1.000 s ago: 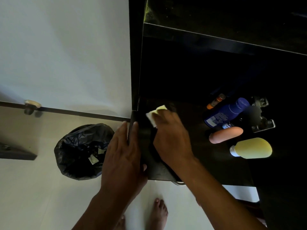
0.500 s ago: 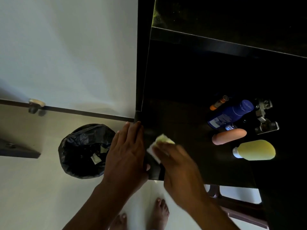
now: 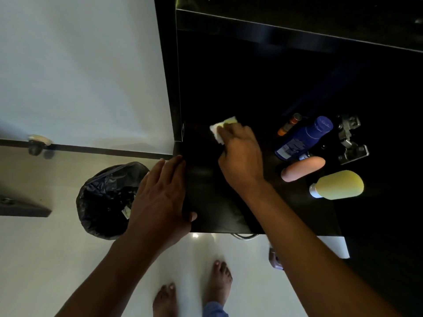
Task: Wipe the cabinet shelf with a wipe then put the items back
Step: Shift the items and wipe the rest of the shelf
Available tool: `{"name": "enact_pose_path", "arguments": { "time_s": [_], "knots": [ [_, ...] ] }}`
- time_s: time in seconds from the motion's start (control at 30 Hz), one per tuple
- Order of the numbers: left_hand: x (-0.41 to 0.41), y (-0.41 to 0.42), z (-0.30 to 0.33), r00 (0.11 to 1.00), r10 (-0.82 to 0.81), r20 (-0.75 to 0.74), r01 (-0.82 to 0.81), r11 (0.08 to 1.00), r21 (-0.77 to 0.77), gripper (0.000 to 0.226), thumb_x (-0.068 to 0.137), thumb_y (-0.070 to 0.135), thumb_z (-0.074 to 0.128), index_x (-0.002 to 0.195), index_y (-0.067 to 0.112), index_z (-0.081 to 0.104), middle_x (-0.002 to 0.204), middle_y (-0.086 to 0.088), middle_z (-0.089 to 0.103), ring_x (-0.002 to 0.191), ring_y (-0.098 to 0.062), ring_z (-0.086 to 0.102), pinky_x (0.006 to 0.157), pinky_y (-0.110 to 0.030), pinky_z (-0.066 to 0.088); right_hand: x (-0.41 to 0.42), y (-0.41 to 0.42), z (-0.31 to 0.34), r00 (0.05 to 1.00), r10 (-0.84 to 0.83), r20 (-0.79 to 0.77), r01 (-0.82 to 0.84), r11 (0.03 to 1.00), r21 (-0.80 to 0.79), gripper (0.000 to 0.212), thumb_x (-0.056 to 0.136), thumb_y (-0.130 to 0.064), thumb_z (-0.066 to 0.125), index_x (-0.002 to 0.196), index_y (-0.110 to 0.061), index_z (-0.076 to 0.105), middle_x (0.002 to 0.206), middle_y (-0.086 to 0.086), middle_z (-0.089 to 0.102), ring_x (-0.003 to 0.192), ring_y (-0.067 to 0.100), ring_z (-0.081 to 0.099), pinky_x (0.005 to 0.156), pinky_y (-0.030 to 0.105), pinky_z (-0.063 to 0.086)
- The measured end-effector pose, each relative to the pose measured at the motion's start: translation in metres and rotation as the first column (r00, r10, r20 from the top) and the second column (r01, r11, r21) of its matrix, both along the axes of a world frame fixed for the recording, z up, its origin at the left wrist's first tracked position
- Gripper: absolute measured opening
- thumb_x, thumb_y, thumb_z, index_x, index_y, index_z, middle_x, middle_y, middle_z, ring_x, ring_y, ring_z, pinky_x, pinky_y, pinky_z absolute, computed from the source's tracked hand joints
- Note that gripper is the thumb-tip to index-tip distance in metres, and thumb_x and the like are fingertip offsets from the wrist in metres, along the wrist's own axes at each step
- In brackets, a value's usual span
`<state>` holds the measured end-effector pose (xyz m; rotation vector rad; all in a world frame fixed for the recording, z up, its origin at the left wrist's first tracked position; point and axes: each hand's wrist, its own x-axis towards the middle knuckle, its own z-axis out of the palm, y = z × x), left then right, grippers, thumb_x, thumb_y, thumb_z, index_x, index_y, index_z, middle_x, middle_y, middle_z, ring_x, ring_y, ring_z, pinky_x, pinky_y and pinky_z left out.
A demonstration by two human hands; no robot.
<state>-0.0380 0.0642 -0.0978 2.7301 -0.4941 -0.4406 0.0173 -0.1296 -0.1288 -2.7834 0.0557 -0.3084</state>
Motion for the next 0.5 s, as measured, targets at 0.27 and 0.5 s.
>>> {"name": "enact_pose_path", "arguments": {
  "time_s": [0.27, 0.5],
  "knots": [
    [0.002, 0.009, -0.004, 0.999, -0.014, -0.042, 0.013, 0.999, -0.030, 0.086, 0.097, 0.031, 0.057, 0.165, 0.021, 0.006, 0.174, 0.003, 0.004, 0.161, -0.024, 0.000, 0.131, -0.044, 0.010, -0.174, 0.000, 0.001, 0.972, 0.151, -0.182, -0.151, 0.988, 0.014, 0.074, 0.069, -0.002, 0.075, 0.140, -0.013, 0.060, 0.141, 0.005, 0.060, 0.124, 0.025, 0.059, 0.099, 0.035, 0.055],
    [-0.001, -0.001, -0.002, 0.999, 0.008, -0.042, -0.008, 1.000, 0.009, 0.091, 0.100, 0.049, 0.052, 0.165, 0.022, -0.005, 0.174, 0.003, -0.007, 0.160, -0.022, -0.007, 0.130, -0.040, 0.005, -0.078, -0.014, 0.018, 0.975, -0.118, -0.188, 0.066, 0.963, -0.262, 0.048, 0.072, -0.008, 0.070, 0.119, 0.002, 0.065, 0.112, 0.018, 0.065, 0.097, 0.035, 0.060, 0.079, 0.041, 0.055]
  ]
}}
